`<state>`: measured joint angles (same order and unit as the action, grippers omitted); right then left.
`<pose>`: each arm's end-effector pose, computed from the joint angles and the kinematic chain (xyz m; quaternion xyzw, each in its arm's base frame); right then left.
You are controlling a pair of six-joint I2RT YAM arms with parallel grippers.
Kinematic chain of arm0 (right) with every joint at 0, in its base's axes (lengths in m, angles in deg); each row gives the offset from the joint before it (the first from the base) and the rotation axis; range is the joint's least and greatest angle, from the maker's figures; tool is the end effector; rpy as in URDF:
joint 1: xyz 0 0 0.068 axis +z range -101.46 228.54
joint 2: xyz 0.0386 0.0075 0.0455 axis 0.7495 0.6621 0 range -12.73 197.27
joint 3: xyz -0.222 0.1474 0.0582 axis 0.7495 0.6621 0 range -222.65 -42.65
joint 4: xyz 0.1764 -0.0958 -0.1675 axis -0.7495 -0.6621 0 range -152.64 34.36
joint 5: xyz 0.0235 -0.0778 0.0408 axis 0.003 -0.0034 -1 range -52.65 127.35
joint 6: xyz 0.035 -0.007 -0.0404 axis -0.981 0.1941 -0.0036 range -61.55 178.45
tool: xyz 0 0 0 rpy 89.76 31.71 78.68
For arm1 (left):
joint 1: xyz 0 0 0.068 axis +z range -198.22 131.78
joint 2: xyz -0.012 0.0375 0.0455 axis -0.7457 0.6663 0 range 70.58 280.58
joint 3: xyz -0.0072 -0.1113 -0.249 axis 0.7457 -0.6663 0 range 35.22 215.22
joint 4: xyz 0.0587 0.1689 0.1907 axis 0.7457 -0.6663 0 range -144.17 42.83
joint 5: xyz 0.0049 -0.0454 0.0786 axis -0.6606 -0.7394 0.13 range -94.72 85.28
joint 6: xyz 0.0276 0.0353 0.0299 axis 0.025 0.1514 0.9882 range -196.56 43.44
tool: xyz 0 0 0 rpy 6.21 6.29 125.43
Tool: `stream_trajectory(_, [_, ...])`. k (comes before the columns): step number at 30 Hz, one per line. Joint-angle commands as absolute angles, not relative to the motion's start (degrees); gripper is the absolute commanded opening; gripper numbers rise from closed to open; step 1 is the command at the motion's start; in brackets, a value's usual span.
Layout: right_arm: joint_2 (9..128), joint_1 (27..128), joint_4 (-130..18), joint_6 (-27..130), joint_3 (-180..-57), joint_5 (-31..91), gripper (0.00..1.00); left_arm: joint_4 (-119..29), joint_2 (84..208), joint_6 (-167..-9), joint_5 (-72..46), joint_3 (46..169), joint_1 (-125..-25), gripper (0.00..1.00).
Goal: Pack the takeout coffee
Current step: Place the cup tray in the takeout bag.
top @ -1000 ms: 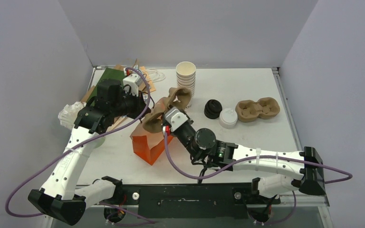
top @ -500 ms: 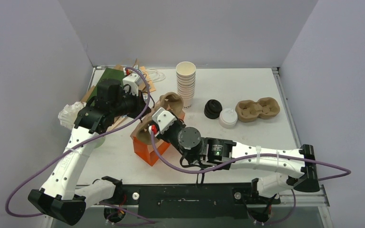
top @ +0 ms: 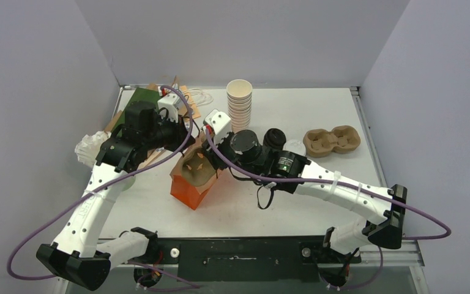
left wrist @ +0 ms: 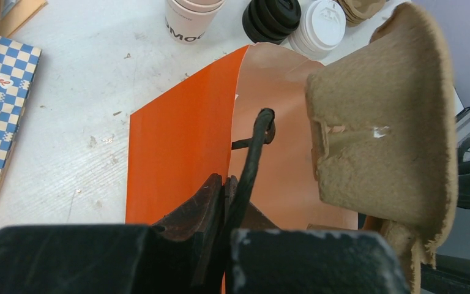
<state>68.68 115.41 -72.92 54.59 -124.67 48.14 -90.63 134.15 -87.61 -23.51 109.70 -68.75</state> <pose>0.1355 0.3002 0.4058 -0.3694 0.7102 0.2825 0.5285 0.2043 -0.0887 0.3974 0.1497 0.8557 -0.2668 0.4173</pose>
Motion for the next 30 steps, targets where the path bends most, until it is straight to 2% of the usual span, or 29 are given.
stream_trajectory(1, [69.21, 113.87, -75.95, 50.35, -127.42, 39.72, 0.26, -87.22, 133.49, -88.41, -24.89, 109.59, -68.96, 0.0])
stream_trajectory(9, [72.25, 113.04, -81.81, 47.17, -132.74, 37.93, 0.26, -86.63, 133.53, -88.87, -25.11, 109.14, -68.96, 0.0])
stream_trajectory(19, [75.04, 101.18, -84.53, 41.38, -132.81, 27.44, 0.25, -87.46, 133.95, -87.72, -26.06, 109.48, -69.26, 0.0])
stream_trajectory(30, [78.28, 98.8, -85.76, 40.97, -136.48, 23.76, 0.25, -88.42, 134.78, -86.7, -28.15, 110.02, -70.08, 0.0])
